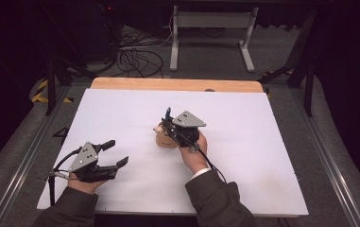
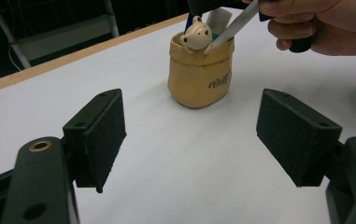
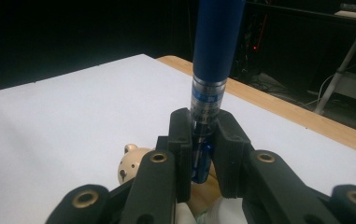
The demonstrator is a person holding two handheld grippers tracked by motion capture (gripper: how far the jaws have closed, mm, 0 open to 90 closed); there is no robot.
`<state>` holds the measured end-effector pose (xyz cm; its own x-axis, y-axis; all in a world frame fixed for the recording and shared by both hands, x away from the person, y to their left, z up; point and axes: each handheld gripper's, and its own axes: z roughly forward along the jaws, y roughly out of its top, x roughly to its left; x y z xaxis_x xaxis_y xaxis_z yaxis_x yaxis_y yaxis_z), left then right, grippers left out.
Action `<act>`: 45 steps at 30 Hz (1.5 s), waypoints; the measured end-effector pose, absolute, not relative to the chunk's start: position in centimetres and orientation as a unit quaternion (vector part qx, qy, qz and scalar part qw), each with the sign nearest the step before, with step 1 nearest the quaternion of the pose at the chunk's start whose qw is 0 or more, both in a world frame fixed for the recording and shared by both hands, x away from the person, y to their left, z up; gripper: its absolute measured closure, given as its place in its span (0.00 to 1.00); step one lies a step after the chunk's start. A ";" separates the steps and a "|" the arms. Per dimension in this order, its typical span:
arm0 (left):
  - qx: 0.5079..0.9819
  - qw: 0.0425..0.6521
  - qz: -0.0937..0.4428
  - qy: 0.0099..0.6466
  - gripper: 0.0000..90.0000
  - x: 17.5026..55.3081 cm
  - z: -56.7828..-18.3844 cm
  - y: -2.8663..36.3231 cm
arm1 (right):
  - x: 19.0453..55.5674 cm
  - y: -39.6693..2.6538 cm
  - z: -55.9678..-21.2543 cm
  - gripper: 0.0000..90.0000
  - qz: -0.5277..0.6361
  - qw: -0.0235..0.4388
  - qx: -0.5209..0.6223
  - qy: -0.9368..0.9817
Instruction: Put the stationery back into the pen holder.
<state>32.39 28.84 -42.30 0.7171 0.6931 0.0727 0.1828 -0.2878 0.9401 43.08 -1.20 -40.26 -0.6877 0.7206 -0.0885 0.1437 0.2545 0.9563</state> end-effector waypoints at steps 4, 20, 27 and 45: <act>0.765 0.522 0.246 0.285 0.27 32.4 -42.3 28.8 | 43.3 -1.3 -40.4 0.88 0.534 0.264 0.291 0.749; 0.766 0.521 0.245 0.285 0.27 32.5 -42.3 28.9 | 43.3 -1.3 -40.4 0.88 0.525 0.267 0.282 0.757; 0.767 0.520 0.245 0.284 0.27 32.4 -42.3 28.8 | 43.4 -1.3 -40.3 0.88 0.520 0.269 0.285 0.759; 0.765 0.520 0.245 0.289 0.27 32.5 -42.4 29.0 | 43.1 -1.6 -40.1 0.72 0.532 0.263 0.285 0.753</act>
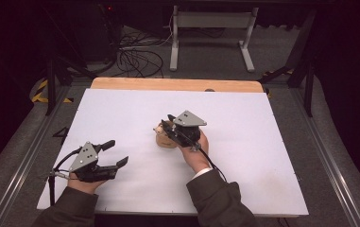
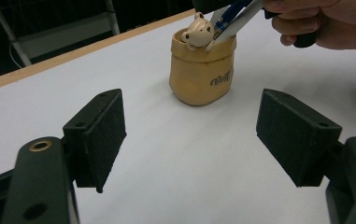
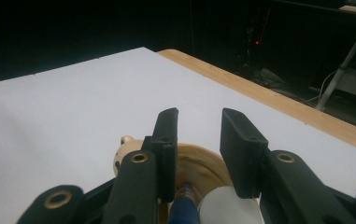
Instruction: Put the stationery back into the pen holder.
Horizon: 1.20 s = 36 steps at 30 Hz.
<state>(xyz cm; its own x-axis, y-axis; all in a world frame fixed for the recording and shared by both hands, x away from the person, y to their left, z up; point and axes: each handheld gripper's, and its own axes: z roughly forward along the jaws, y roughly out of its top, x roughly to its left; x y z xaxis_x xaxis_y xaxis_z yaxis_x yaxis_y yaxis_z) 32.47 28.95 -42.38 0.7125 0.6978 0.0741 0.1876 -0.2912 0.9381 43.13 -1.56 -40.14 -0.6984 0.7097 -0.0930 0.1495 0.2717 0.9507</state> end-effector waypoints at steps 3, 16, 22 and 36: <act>0.766 0.519 0.245 0.291 0.27 32.5 -42.4 29.0 | 42.9 -1.7 -39.9 0.67 0.539 0.263 0.280 0.749; 0.764 0.518 0.249 0.293 0.27 32.4 -42.4 29.2 | 42.8 -2.9 -39.5 0.46 0.564 0.245 0.287 0.735; 0.762 0.518 0.251 0.299 0.26 32.2 -42.4 29.6 | 42.4 -3.3 -39.3 0.37 0.577 0.238 0.276 0.731; 0.759 0.517 0.255 0.301 0.25 32.3 -42.3 29.7 | 41.1 -5.7 -39.6 0.26 0.599 0.226 0.279 0.716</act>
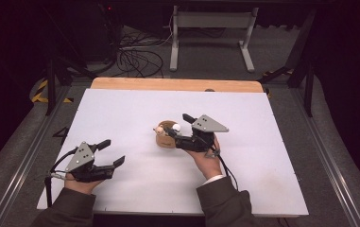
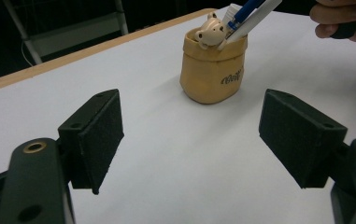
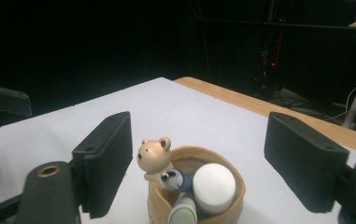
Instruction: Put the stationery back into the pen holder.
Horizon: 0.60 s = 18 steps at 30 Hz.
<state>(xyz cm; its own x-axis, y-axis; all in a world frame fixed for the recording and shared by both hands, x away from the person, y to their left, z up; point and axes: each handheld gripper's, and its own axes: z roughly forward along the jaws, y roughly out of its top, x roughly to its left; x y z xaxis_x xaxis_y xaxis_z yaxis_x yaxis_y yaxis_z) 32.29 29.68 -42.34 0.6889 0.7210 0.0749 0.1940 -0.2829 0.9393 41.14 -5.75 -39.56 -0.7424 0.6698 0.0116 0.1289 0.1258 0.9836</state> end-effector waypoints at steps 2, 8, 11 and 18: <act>0.759 0.517 0.255 0.301 0.25 32.3 -42.4 29.7 | 41.0 -6.0 -39.5 0.25 0.602 0.224 0.279 0.713; 0.760 0.518 0.255 0.301 0.25 32.3 -42.4 29.6 | 40.4 -7.0 -39.3 0.22 0.609 0.225 0.279 0.708; 0.757 0.519 0.257 0.301 0.25 32.2 -42.3 29.7 | 40.2 -7.6 -39.5 0.20 0.611 0.224 0.282 0.705; 0.756 0.520 0.261 0.300 0.25 32.3 -42.3 29.7 | 39.7 -9.2 -40.0 0.16 0.614 0.225 0.290 0.698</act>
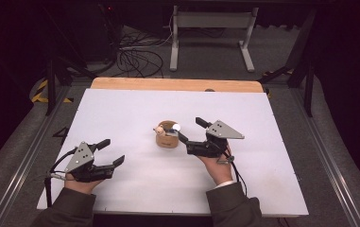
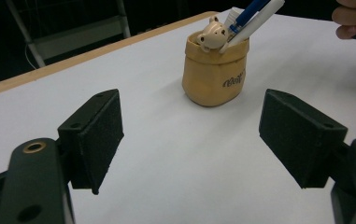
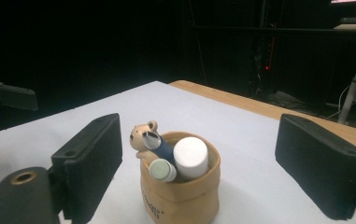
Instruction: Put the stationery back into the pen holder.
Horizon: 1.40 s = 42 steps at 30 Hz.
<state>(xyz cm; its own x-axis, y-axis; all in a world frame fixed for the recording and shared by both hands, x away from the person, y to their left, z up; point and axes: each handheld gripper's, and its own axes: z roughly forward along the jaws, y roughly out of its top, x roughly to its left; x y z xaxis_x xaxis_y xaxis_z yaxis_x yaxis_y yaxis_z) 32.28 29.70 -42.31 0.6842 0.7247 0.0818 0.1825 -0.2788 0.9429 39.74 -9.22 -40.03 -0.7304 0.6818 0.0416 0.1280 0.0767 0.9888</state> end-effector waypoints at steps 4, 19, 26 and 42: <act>0.756 0.521 0.258 0.299 0.25 32.2 -42.3 29.7 | 39.5 -9.9 -40.2 0.14 0.614 0.226 0.294 0.697; 0.753 0.526 0.261 0.296 0.25 32.2 -42.2 29.9 | 38.2 -12.2 -40.4 0.09 0.611 0.228 0.299 0.697; 0.753 0.526 0.261 0.297 0.25 32.1 -42.2 29.9 | 37.6 -13.7 -40.7 0.08 0.620 0.227 0.305 0.686; 0.754 0.523 0.263 0.297 0.25 32.0 -42.1 29.9 | 36.0 -16.2 -40.9 0.09 0.620 0.245 0.316 0.675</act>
